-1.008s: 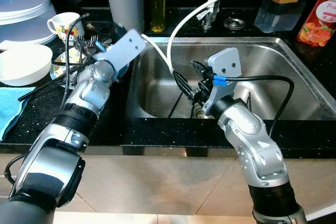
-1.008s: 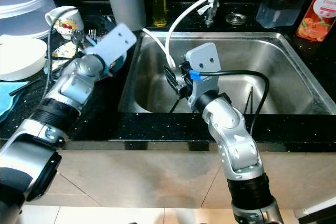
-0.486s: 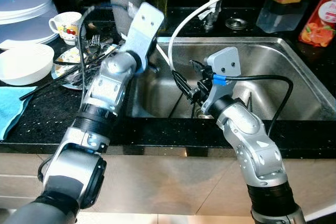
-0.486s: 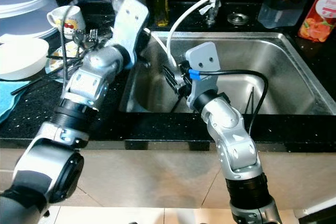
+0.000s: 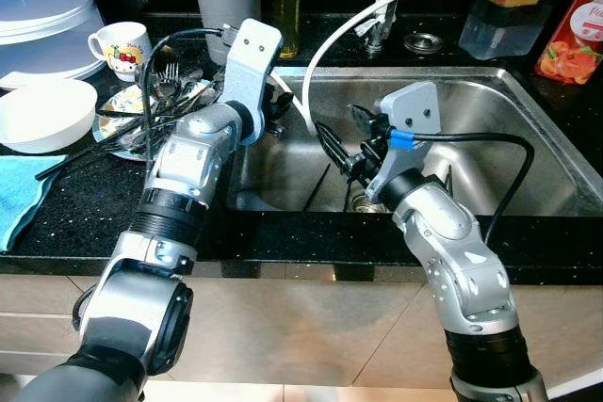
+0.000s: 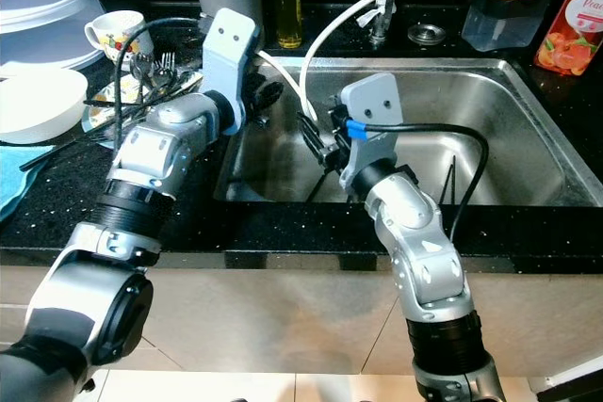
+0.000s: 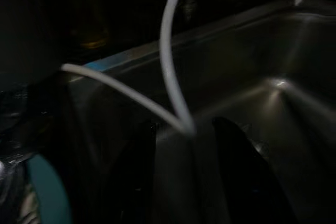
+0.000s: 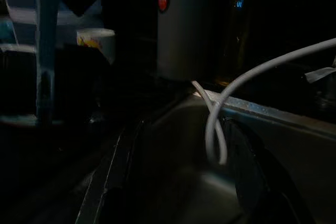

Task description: Kitchen organization

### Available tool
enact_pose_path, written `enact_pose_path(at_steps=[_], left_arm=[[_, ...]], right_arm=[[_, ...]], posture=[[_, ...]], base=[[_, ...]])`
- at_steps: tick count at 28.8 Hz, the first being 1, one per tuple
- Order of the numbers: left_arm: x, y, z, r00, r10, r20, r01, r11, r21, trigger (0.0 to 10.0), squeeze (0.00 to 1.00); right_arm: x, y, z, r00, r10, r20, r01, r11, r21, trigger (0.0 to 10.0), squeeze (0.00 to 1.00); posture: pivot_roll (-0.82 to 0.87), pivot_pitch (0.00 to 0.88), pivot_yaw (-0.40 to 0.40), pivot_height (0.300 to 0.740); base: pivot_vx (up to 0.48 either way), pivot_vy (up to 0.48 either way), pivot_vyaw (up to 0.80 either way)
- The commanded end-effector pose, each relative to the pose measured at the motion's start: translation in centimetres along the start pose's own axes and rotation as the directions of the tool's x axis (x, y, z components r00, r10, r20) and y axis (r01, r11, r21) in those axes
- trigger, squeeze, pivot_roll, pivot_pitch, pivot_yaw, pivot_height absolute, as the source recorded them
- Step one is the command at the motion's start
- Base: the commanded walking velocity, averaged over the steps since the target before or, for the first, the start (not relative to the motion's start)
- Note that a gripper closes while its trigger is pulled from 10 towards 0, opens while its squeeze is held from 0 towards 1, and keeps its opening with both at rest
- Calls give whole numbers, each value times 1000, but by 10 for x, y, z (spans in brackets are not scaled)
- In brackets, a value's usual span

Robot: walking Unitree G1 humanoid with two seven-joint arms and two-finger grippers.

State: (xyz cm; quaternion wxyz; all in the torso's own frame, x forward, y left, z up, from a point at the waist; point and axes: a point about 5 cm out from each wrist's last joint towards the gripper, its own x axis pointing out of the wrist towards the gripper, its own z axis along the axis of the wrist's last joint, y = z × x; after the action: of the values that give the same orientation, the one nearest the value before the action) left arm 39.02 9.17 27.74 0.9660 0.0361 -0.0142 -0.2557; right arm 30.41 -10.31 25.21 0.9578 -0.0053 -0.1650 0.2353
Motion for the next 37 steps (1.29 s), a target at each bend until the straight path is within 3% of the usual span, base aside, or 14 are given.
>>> enact_pose_path(at_steps=[1,5,6,11,15,16,19,25,31,37], left_arm=[[-2,-7,18,994,-61,87,67,996,-65,10000,0],[-8,-12,31,976,-136,168,159,979,-130,10000,0],[-11,-12,37,968,-147,203,180,972,-154,10000,0],[-13,-5,43,966,-102,237,153,967,-205,10000,0],[-13,4,45,969,-14,248,67,976,-205,10000,0],[-14,14,47,966,75,246,-22,977,-212,10000,0],[-14,25,46,963,140,229,-83,967,-239,10000,0],[-15,26,43,967,138,213,-85,967,-240,10000,0],[-13,25,38,965,179,191,-147,974,-169,10000,0],[-10,20,33,977,139,159,-112,980,-165,10000,0]], right_arm=[[1,-1,14,997,-2,83,-4,997,71,10000,0],[4,0,23,991,9,134,-30,988,150,10000,0],[6,1,31,983,18,181,-57,976,210,10000,0],[10,0,56,953,13,303,-111,945,308,10000,0],[12,-1,65,941,15,337,-127,942,312,10000,0],[12,-1,69,935,19,354,-137,941,311,10000,0],[12,-3,74,929,22,369,-145,939,310,10000,0],[9,-2,78,920,58,387,-189,932,311,10000,0],[3,-2,74,924,111,367,-222,935,276,10000,0],[-1,-2,72,925,120,361,-230,932,279,10000,0]], posture=[[69,74,58,740],[69,72,56,740],[71,72,55,740],[73,70,51,740],[71,69,51,740],[72,67,51,740],[72,64,50,740],[72,58,51,740],[71,50,52,740],[73,41,54,740]], base=[[0,0,0],[0,0,0],[0,0,0],[0,0,0],[0,0,0],[0,0,0],[0,0,0],[0,0,0],[0,0,0],[0,0,0]])
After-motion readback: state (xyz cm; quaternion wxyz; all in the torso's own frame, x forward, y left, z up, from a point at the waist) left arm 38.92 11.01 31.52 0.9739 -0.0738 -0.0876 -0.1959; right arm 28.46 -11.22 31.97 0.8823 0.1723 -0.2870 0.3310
